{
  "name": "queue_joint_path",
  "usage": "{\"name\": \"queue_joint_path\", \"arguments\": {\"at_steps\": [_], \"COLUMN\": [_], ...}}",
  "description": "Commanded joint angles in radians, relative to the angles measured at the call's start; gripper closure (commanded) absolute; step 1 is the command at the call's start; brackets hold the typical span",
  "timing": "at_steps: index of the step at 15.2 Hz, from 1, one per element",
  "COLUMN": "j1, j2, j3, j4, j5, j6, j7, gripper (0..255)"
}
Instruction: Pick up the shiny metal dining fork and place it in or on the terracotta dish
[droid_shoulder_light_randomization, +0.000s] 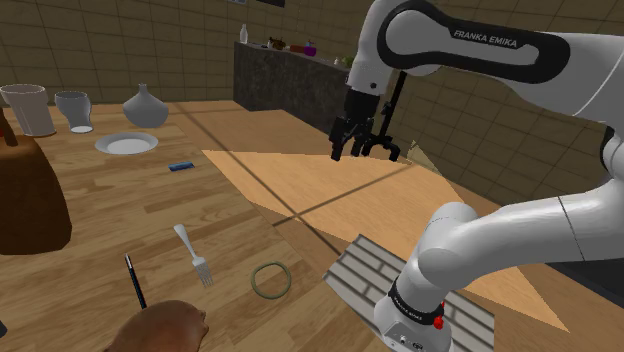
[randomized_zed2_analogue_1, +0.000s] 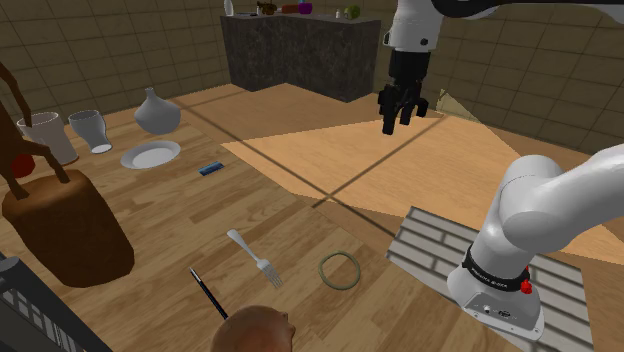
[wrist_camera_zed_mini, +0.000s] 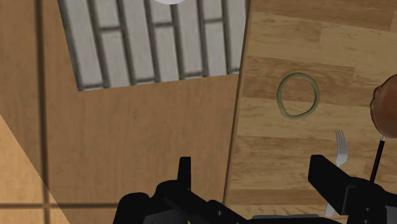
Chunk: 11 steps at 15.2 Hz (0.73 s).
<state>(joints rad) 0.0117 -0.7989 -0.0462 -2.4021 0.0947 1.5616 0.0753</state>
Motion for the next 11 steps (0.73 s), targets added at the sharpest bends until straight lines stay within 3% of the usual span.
{"name": "queue_joint_path", "arguments": {"at_steps": [1, 11], "j1": [0.0, 0.057], "j2": [0.0, 0.163], "j3": [0.0, 0.207], "j4": [0.0, -0.075], "j5": [0.0, 0.084], "j6": [0.0, 0.313], "j7": [0.0, 0.186], "gripper": [0, 0]}}
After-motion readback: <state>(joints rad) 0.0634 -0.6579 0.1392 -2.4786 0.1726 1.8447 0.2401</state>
